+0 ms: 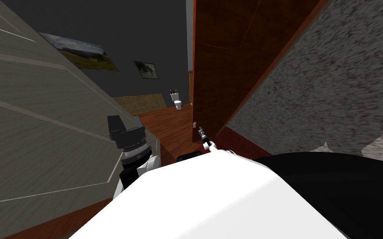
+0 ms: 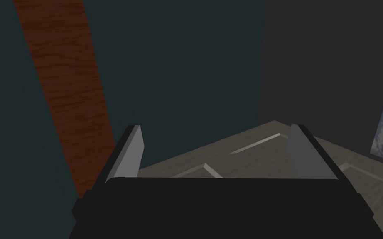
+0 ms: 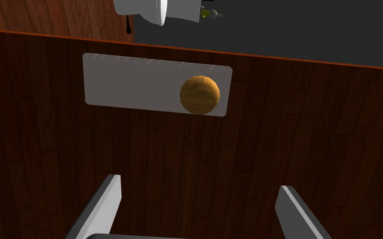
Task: Push the door open
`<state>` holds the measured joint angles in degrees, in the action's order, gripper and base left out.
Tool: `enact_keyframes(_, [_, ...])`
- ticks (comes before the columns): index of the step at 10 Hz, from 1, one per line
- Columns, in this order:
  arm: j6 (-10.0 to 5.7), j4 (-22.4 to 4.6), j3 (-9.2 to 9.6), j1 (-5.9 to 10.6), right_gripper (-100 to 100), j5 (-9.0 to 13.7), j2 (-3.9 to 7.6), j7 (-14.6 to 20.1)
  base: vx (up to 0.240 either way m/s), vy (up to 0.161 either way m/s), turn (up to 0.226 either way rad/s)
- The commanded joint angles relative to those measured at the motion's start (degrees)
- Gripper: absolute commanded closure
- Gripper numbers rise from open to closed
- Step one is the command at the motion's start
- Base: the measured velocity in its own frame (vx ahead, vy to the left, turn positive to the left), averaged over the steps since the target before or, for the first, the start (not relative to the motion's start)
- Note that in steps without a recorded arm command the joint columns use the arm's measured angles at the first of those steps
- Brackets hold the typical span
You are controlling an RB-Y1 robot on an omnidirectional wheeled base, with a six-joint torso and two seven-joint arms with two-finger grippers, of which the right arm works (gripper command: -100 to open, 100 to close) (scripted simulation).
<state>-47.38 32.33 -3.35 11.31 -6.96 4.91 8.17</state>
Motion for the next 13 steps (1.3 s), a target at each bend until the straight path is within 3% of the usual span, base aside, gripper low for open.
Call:
enact_keyframes(1, [0.22,0.30,0.15,-0.11,-100,0.00,-0.41,0.19,-0.257,0.066,-0.033])
enact_keyframes(3, [0.30,0.42,0.26,-0.16,-100,0.01,-0.85,0.35,-0.225,0.060,-0.035])
enact_keyframes(5, [0.20,0.57,0.14,-0.40,-100,0.04,-0.52,0.27,-0.009,0.010,0.006])
enact_keyframes(13, [-1.11,0.18,-0.79,-0.82,-100,0.42,-0.59,-0.55,0.200,0.017,0.025])
